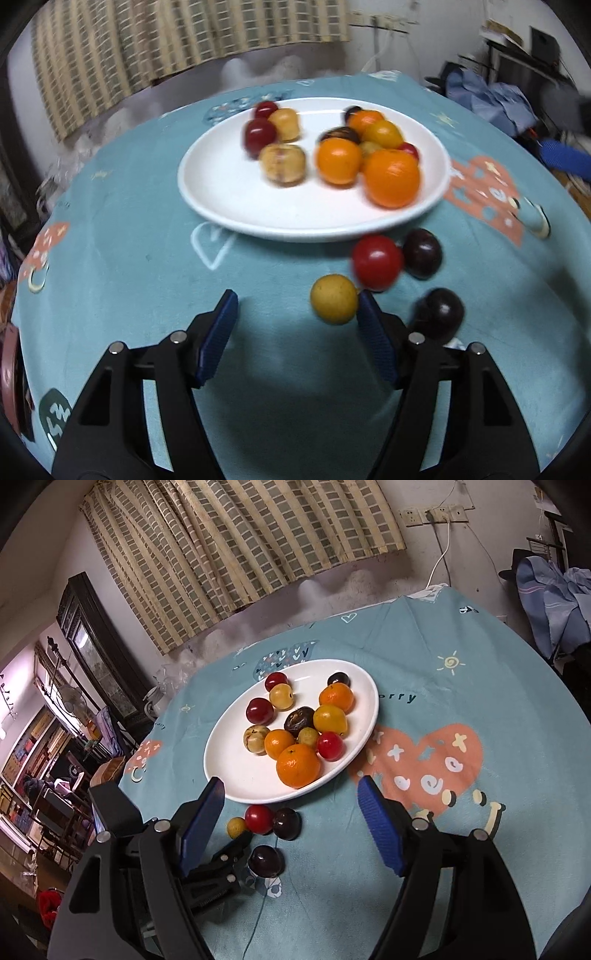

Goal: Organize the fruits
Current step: 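Grasp another yellow apricot with the left tool, then carry the apricot toward the plate with the left tool while the right tool grasps a dark plum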

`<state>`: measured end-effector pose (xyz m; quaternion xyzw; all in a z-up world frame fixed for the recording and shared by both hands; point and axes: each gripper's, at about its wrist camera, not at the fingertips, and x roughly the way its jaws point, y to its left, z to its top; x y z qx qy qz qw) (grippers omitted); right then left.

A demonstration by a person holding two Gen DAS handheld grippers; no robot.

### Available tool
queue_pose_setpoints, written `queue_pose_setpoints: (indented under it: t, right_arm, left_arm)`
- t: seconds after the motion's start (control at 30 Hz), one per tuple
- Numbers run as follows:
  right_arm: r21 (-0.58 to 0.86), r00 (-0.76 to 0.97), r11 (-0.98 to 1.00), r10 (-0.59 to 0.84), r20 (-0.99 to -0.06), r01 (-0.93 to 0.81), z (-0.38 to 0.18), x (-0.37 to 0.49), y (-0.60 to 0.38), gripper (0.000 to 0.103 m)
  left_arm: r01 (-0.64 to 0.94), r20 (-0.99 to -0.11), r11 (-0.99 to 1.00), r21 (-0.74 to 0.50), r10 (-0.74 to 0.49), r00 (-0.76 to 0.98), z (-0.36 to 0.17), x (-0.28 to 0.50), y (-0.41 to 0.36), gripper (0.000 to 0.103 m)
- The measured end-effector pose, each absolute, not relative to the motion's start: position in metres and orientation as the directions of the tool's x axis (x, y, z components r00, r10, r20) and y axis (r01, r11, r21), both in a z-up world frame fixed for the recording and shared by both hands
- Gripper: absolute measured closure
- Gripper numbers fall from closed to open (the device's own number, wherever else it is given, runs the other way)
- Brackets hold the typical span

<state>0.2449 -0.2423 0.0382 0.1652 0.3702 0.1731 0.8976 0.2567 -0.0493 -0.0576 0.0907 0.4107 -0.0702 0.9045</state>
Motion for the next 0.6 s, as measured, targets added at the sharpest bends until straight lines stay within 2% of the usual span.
queue_pose_setpoints:
  t: [0.07,0.17,0.3,0.5,0.57,0.6]
  right_arm:
    - [0.422,0.666,0.887,0.431,-0.609,-0.188,0.038,0.245,-0.242,0.028]
    - [0.422,0.661,0.887,0.432,-0.613,-0.189,0.037,0.245,-0.242,0.028]
    - [0.408,0.653,0.892,0.428,-0.625,-0.195,0.034,0.245,-0.238,0.028]
    - [0.387,0.654,0.898,0.424,-0.627,-0.210,0.034,0.243,-0.232,0.028]
    - [0.383,0.652,0.899,0.423,-0.629,-0.213,0.033,0.243,-0.231,0.028]
    - [0.382,0.651,0.899,0.422,-0.631,-0.214,0.033,0.244,-0.230,0.028]
  left_arm:
    - [0.132,-0.739,0.982,0.134,0.010,0.674,-0.052,0.254,-0.031,0.034]
    - [0.124,-0.748,0.990,0.072,-0.029,0.664,-0.047,0.250,-0.012,0.035]
    - [0.140,-0.761,0.987,0.079,-0.032,0.648,-0.055,0.248,-0.009,0.036]
    - [0.127,-0.776,0.992,0.016,-0.068,0.627,-0.057,0.244,0.002,0.057]
    - [0.132,-0.779,0.991,0.008,-0.076,0.623,-0.059,0.242,0.002,0.068]
    - [0.134,-0.781,0.991,0.001,-0.083,0.619,-0.060,0.241,0.002,0.070]
